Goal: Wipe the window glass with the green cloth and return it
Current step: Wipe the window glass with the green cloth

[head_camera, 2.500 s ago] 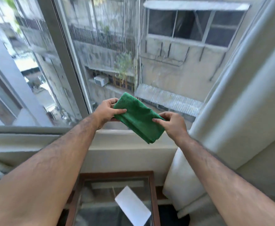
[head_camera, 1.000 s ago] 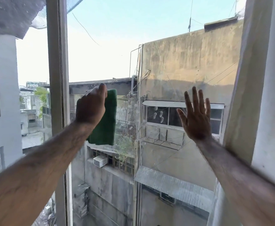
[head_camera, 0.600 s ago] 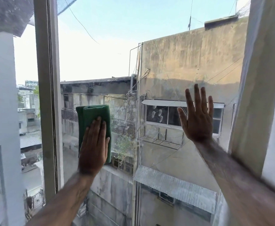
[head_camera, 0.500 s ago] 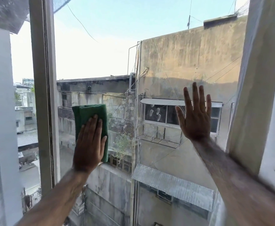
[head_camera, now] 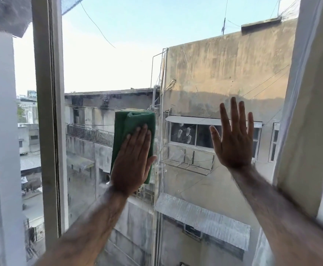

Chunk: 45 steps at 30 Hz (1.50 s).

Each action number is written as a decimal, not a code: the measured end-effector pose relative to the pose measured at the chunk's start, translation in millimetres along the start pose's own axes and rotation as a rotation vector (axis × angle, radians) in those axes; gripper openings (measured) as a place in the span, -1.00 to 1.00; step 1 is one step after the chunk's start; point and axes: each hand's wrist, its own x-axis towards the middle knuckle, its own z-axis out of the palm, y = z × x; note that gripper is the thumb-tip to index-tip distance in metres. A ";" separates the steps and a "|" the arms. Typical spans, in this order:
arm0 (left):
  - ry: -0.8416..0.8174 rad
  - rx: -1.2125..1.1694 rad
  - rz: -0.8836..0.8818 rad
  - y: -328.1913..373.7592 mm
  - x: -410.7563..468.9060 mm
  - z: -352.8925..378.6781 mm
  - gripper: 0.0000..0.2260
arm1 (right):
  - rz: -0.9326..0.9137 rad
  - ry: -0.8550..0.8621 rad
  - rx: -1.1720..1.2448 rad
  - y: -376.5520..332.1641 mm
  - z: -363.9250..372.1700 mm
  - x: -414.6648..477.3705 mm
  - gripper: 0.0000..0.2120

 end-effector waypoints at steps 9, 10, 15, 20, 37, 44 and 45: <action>0.151 -0.020 -0.433 -66.1 43.5 -22.3 -0.41 | 0.011 -0.006 -0.004 -2.8 -2.3 -1.1 -0.38; 0.174 -0.054 -0.497 -50.0 54.6 -21.6 -0.40 | 0.014 -0.008 -0.004 -2.8 -2.4 -1.4 -0.37; 0.044 -0.039 -0.061 31.5 9.6 3.8 -0.37 | 0.021 -0.034 0.001 -4.0 -3.8 -1.2 -0.37; -0.136 0.134 0.453 -8.6 -69.6 2.4 -0.40 | 0.017 -0.028 0.005 -5.9 -3.9 -0.9 -0.38; -0.114 0.102 0.453 44.3 -13.1 6.5 -0.35 | -0.001 0.007 0.050 -3.5 -2.3 -2.8 -0.45; 0.102 0.020 -0.088 -23.3 46.0 -3.8 -0.42 | 0.011 0.006 0.051 -5.4 -1.8 -1.4 -0.45; 0.136 -0.014 -0.206 -13.8 68.0 -5.6 -0.44 | 0.009 0.011 0.050 -5.5 -1.7 -0.9 -0.44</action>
